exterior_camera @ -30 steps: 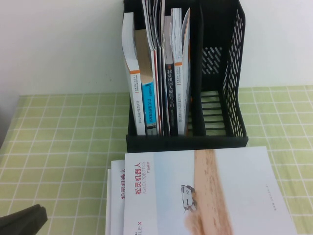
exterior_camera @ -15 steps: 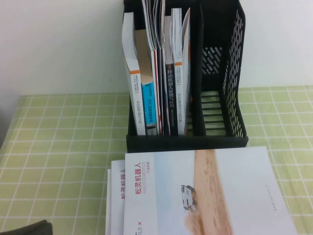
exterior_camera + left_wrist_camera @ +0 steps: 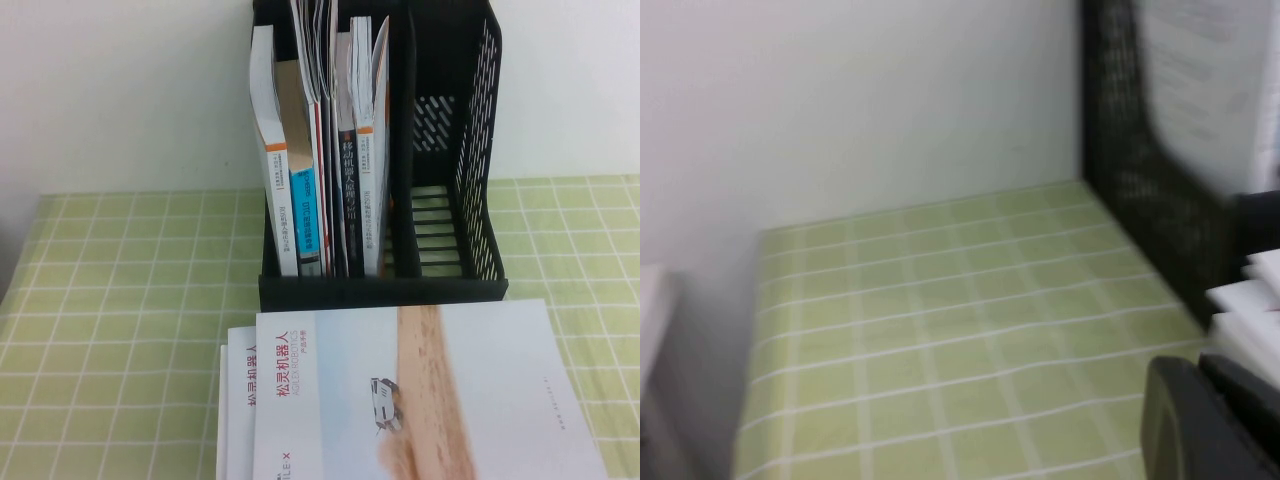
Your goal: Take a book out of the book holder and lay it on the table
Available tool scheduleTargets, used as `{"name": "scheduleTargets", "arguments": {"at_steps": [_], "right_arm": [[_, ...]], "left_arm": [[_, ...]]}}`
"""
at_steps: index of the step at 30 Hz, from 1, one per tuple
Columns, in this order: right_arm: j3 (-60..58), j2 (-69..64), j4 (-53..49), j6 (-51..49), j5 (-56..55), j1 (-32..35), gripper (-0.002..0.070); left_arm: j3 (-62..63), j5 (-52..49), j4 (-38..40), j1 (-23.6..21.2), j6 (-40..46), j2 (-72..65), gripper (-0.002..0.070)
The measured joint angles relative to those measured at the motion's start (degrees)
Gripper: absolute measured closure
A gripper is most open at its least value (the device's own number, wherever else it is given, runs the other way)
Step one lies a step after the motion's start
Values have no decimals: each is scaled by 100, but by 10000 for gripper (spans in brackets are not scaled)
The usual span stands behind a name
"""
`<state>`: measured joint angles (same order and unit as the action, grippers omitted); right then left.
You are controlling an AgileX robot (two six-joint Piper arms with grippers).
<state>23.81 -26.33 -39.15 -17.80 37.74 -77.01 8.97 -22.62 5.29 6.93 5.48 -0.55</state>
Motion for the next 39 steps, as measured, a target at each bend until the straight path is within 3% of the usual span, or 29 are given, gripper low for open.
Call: {"name": "scheduleTargets", "arguments": {"at_steps": [6, 15, 35, 39], "right_arm": [[-12, 0, 0, 0, -25, 0, 675], [-19, 0, 0, -14, -25, 0, 675], [-19, 13, 0, -14, -25, 0, 675], [-19, 206, 38, -14, -50, 248, 675]], "left_arm": [[-1008, 1145, 22, -458, -147, 120, 678], [-1032, 338, 55, -476, -260, 130, 678], [-1032, 292, 55, -476, -287, 130, 678], [-1032, 292, 55, -476, -287, 130, 678]]}}
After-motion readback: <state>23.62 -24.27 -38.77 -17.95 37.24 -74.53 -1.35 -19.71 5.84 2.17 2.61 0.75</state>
